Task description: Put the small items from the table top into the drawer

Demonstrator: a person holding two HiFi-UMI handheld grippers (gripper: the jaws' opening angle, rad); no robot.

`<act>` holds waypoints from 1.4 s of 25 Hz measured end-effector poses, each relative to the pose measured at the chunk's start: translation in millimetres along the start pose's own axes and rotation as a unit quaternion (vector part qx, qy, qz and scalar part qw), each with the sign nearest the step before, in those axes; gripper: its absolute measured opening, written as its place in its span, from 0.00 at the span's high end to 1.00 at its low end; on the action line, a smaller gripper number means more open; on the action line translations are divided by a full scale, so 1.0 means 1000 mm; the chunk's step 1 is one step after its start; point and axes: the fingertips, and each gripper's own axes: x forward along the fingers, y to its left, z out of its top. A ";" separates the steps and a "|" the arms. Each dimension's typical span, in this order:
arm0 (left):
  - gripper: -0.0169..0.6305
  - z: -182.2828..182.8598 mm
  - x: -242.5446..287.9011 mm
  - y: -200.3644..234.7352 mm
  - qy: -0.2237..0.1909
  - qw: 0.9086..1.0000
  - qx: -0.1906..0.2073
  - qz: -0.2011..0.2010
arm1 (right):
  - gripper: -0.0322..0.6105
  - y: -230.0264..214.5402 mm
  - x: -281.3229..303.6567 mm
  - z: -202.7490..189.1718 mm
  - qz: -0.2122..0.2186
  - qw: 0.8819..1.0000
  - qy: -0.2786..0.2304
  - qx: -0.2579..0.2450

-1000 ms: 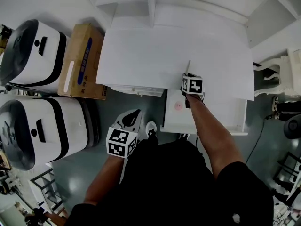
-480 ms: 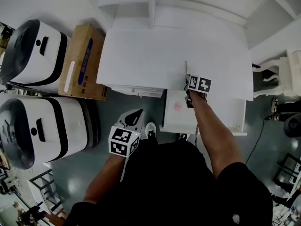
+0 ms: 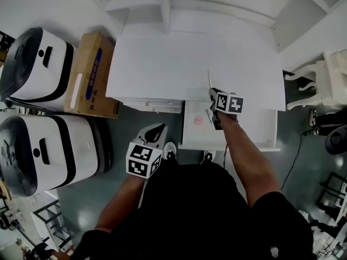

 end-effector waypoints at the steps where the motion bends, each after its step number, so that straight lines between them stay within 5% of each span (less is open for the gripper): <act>1: 0.96 0.000 0.001 -0.003 0.000 1.000 0.002 -0.002 | 0.88 0.003 -0.007 0.000 0.006 1.000 -0.003 -0.006; 9: 0.96 -0.006 0.016 -0.027 0.013 1.000 0.008 -0.013 | 0.88 0.023 -0.053 -0.037 0.074 0.996 0.021 -0.053; 16: 0.96 -0.009 0.022 -0.038 0.025 1.000 0.011 -0.013 | 0.88 0.015 -0.068 -0.106 0.099 0.980 0.103 -0.138; 22: 0.96 -0.005 0.022 -0.042 0.028 0.999 0.014 -0.007 | 0.88 -0.039 -0.051 -0.152 0.053 0.974 0.170 -0.138; 27: 0.96 -0.011 0.022 -0.042 0.037 0.999 0.008 -0.002 | 0.88 -0.077 -0.024 -0.162 0.010 0.981 0.176 -0.081; 35: 0.96 -0.019 0.022 -0.037 0.050 0.999 -0.012 0.009 | 0.88 -0.098 0.008 -0.178 -0.031 0.977 0.201 -0.064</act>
